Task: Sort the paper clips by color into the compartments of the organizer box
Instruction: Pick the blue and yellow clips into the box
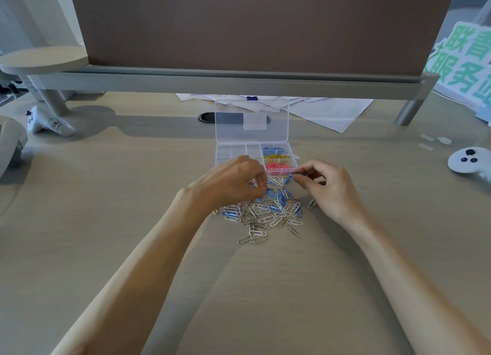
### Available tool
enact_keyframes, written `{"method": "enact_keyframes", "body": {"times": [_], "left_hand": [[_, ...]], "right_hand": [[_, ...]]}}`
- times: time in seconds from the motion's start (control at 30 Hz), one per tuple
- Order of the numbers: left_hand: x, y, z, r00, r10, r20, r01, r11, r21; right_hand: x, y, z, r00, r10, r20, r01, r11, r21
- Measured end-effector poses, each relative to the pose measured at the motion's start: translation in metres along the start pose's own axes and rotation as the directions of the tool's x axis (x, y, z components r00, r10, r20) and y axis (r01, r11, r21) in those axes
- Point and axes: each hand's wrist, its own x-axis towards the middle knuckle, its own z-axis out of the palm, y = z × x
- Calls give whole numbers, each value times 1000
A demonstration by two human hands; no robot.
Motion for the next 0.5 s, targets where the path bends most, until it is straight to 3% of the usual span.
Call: {"method": "enact_keyframes", "body": {"times": [0.1,0.23,0.5], "left_hand": [[9,-5,-6,991,-50,-122,38,994,-104],[38,-16,-6,942,-188,-278,123,965,-233],[86,-24,5,886,-321,-336,256,941,-223]], "right_hand": [[18,-3,3,997,-28,-75,30,999,25],[59,2,11,993,-47,-112,35,993,-111],[102,10,30,999,-25,22,31,948,-317]]}}
